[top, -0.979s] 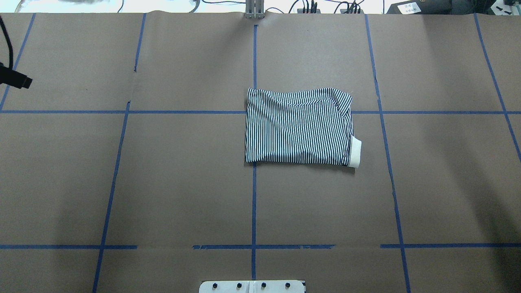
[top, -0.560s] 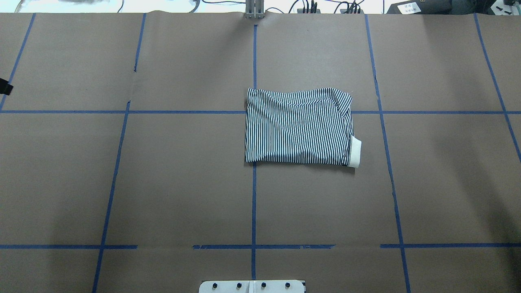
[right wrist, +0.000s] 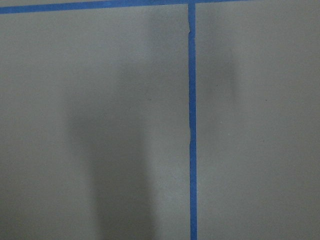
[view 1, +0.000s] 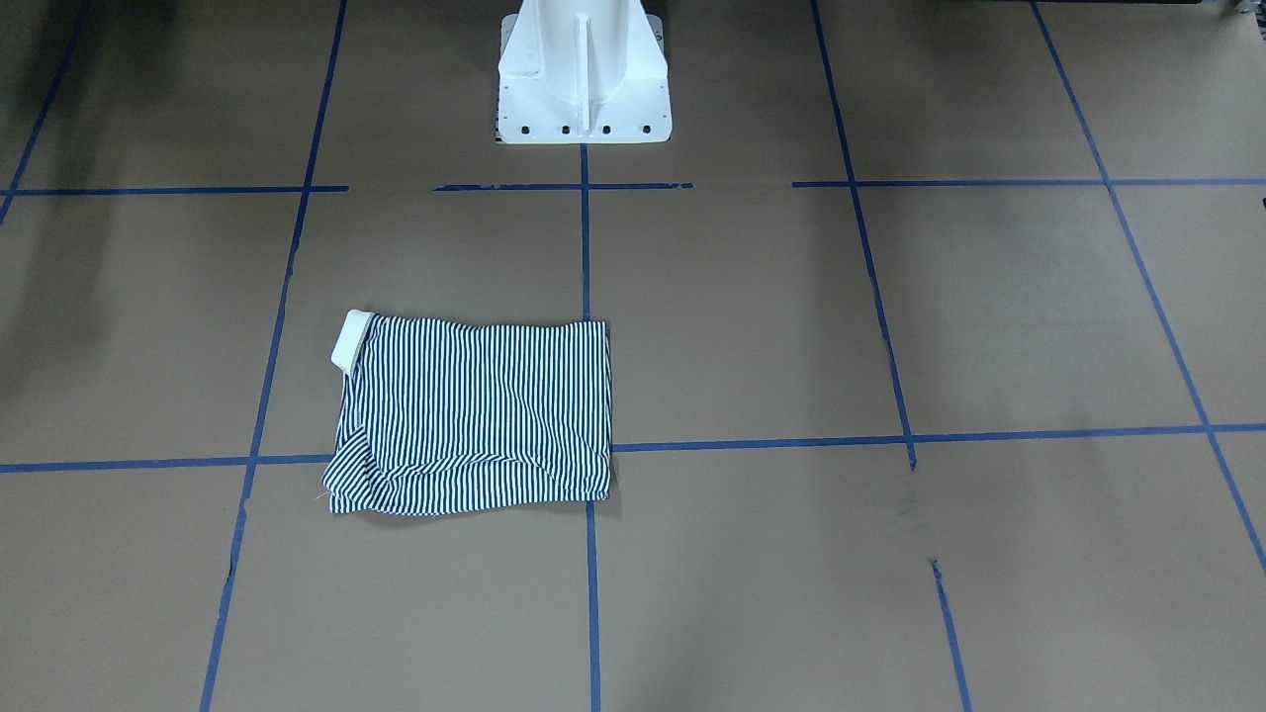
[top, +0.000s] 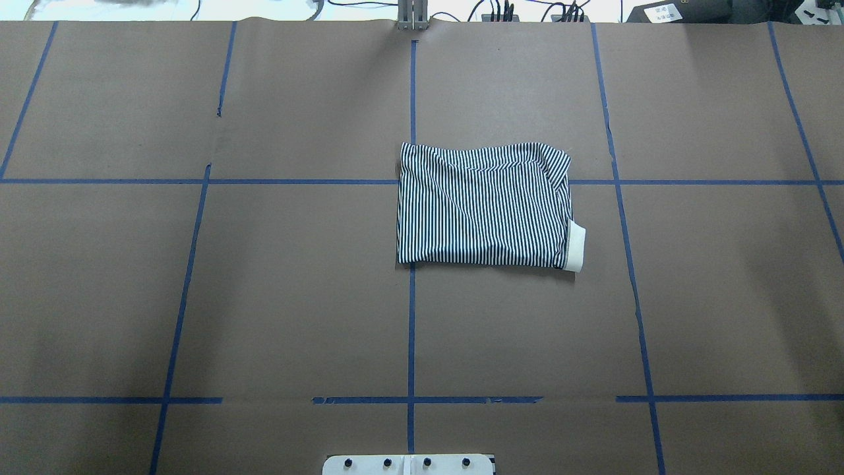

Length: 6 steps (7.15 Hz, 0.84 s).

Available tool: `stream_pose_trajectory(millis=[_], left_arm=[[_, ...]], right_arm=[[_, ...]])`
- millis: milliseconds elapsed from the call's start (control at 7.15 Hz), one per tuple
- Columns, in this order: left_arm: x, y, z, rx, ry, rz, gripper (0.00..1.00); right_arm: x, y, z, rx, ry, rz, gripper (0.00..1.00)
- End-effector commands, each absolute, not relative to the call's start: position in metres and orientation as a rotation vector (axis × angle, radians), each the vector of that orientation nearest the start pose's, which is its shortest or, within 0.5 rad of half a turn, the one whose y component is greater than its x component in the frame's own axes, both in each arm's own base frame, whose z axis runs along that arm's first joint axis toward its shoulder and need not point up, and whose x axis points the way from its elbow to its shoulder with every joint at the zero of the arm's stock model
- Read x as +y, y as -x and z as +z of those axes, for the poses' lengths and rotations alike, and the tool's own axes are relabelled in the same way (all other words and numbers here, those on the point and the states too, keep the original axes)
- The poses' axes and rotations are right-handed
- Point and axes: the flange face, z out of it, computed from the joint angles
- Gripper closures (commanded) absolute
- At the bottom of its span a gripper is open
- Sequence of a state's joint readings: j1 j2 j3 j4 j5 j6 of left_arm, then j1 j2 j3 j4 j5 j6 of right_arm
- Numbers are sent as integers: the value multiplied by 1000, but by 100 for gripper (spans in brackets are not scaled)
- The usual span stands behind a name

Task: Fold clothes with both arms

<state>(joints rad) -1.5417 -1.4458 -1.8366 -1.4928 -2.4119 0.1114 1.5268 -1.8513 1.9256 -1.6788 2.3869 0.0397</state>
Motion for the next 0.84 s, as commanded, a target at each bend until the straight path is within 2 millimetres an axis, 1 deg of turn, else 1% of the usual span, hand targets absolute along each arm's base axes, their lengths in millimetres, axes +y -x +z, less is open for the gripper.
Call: stream_pose_trajectory(millis=[0,140,280,560,700], left_arm=[[-433,48,594,847,-93,160,0],[-442,47,588,834,-112,167,0],[-437,48,590,827,-108,168,0],[-441,49,592,798,-117,177,0],[-443,48,587,778,-126,182,0]], right_arm=[[-378,-50,611,-743,47,3,0],[-378,-50,611,-744,48,5,0],[-380,-50,610,-741,41,1,0],[-381,-49,607,-745,37,-1,0],[-380,-49,608,-746,38,0,0]])
